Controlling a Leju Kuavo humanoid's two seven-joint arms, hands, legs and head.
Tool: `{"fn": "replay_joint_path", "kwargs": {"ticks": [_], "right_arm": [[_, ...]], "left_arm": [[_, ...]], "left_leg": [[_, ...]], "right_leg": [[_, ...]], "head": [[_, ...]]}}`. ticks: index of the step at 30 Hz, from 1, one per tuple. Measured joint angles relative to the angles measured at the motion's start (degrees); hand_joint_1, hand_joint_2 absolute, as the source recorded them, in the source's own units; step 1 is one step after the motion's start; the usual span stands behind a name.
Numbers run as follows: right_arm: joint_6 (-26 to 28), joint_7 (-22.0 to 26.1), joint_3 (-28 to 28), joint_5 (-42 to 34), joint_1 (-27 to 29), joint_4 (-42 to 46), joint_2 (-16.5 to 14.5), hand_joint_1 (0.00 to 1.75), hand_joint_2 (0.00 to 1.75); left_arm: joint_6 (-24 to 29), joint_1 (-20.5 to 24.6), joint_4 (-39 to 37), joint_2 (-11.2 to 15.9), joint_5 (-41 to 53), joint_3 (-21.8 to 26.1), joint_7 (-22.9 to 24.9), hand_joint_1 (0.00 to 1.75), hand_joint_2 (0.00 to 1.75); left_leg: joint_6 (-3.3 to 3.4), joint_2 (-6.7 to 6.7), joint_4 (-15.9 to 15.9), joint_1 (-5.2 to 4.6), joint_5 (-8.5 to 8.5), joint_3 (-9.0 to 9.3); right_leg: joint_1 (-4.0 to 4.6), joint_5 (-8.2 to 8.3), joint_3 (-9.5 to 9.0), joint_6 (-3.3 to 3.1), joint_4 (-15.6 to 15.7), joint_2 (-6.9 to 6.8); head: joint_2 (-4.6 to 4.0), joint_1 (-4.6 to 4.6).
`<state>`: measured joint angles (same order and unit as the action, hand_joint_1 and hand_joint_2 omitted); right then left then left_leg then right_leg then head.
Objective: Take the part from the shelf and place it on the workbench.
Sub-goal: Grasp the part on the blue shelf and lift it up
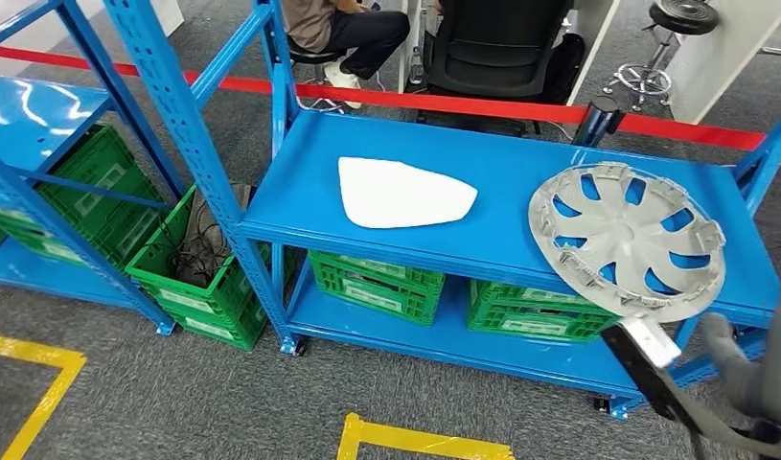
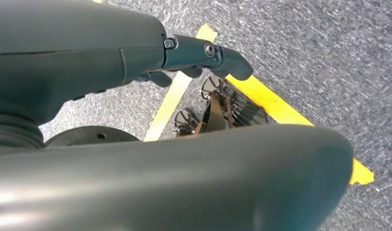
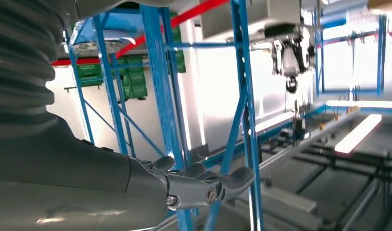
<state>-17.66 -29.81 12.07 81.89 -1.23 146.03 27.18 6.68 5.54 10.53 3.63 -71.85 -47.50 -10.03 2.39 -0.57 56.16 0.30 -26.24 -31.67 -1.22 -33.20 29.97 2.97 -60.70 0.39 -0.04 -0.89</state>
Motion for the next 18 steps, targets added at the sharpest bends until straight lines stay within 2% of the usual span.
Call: {"fn": "replay_joint_path", "kwargs": {"ticks": [2, 3, 4, 5, 7, 8, 9, 11, 13, 14, 15, 17, 18], "right_arm": [[1.33, 0.33, -1.03, -0.42, 0.78, 0.39, -0.25, 0.00, 1.75], [1.72, 0.46, -1.34, -0.68, 1.13, 0.44, -0.39, 0.00, 1.75], [2.10, 0.62, -1.66, -1.00, 1.46, 0.46, -0.57, 0.00, 1.75], [2.48, 0.78, -2.03, -1.37, 1.78, 0.45, -0.76, 0.00, 1.75], [3.59, 1.18, -3.08, -2.34, 2.52, 0.40, -1.29, 0.00, 1.75], [4.21, 1.39, -3.61, -2.84, 2.89, 0.30, -1.60, 0.00, 1.75], [4.83, 1.60, -4.05, -3.25, 3.20, 0.19, -1.88, 0.00, 1.75], [5.73, 1.95, -4.58, -3.75, 3.65, -0.15, -2.33, 0.00, 1.75], [6.22, 2.11, -4.93, -4.00, 4.02, -0.41, -2.71, 0.00, 1.75], [6.36, 2.13, -5.09, -4.06, 4.15, -0.51, -2.91, 0.00, 1.75], [6.46, 2.12, -5.23, -4.10, 4.27, -0.60, -3.10, 0.00, 1.75], [6.55, 2.12, -5.39, -4.14, 4.48, -0.80, -3.41, 0.00, 1.75], [6.56, 2.12, -5.42, -4.17, 4.59, -0.91, -3.55, 0.00, 1.75]], "left_arm": [[-0.03, 0.07, -0.01, -0.01, 0.13, 0.00, 0.01, 0.00, 0.00], [-0.03, 0.08, -0.02, 0.00, 0.18, 0.00, 0.01, 0.00, 0.00], [-0.04, 0.08, -0.04, 0.00, 0.24, -0.01, 0.02, 0.00, 0.00], [-0.05, 0.08, -0.05, -0.03, 0.28, -0.01, 0.07, 0.00, 0.00], [-0.10, 0.09, -0.07, -0.10, 0.43, -0.02, 0.18, 0.00, 0.00], [-0.13, 0.11, -0.09, -0.10, 0.51, -0.02, 0.23, 0.00, 0.00], [-0.14, 0.13, -0.10, -0.06, 0.60, -0.02, 0.25, 0.00, 0.00], [-0.16, 0.18, -0.14, 0.03, 0.75, -0.03, 0.31, 0.00, 0.00], [-0.20, 0.21, -0.15, 0.03, 0.84, -0.05, 0.40, 0.00, 0.00], [-0.23, 0.23, -0.15, 0.02, 0.86, -0.05, 0.44, 0.00, 0.00], [-0.27, 0.26, -0.15, 0.01, 0.88, -0.06, 0.47, 0.00, 0.00], [-0.31, 0.26, -0.15, 0.02, 0.89, -0.07, 0.51, 0.00, 0.00], [-0.31, 0.23, -0.16, 0.03, 0.89, -0.07, 0.55, 0.00, 0.00]], "left_leg": [[0.15, 0.09, -0.11, -0.02, -0.07, 0.02], [0.15, 0.11, -0.09, -0.03, -0.13, 0.02], [0.10, 0.13, -0.04, -0.01, -0.23, 0.07], [-0.02, 0.09, 0.06, 0.04, -0.36, 0.15], [-0.52, -0.08, 0.53, 0.19, -0.83, 0.30], [-0.91, -0.20, 0.88, 0.18, -1.15, 0.30], [-1.32, -0.28, 1.17, 0.16, -1.42, 0.25], [-2.12, -0.36, 1.36, 0.17, -1.67, 0.17], [-2.72, -0.30, 1.72, 0.40, -1.98, -0.13], [-2.92, -0.21, 2.91, 0.48, -2.63, -0.77], [-3.04, -0.12, 5.35, 0.51, -3.73, -2.10], [-3.16, 0.03, 12.98, 0.51, -6.32, -6.41], [-3.19, 0.04, 16.36, 0.51, -6.96, -8.58]], "right_leg": [[-0.06, -3.29, 4.28, 0.17, -7.85, -0.02], [-0.15, -4.08, 6.20, 0.28, -10.98, -0.02], [-0.26, -3.80, 7.39, 0.43, -12.46, -0.03], [-0.41, -2.24, 7.33, 0.56, -11.36, -0.04], [-0.79, 2.29, 4.62, 0.80, -4.14, -0.13], [-0.79, 3.77, 3.17, 0.71, -0.62, -0.12], [-0.73, 4.47, 2.02, 0.48, 1.65, -0.06], [-0.34, 4.38, 1.33, -0.35, 2.53, 0.12], [-0.35, 4.50, 0.98, -1.23, 2.67, 0.14], [-0.40, 4.51, 0.79, -1.63, 2.78, 0.10], [-0.47, 4.48, 0.57, -1.97, 2.90, 0.05], [-0.34, 4.11, 0.31, -2.42, 2.91, -0.02], [-0.26, 3.90, 0.16, -2.54, 2.90, -0.01]], "head": [[0.00, -0.57], [0.00, -0.70], [0.00, -0.77], [0.00, -0.81], [0.00, -1.00], [0.00, -1.18], [0.00, -1.28], [0.00, -1.13], [0.00, -0.72], [0.00, -0.49], [0.00, -0.19], [0.00, 0.43], [0.00, 0.66]]}}
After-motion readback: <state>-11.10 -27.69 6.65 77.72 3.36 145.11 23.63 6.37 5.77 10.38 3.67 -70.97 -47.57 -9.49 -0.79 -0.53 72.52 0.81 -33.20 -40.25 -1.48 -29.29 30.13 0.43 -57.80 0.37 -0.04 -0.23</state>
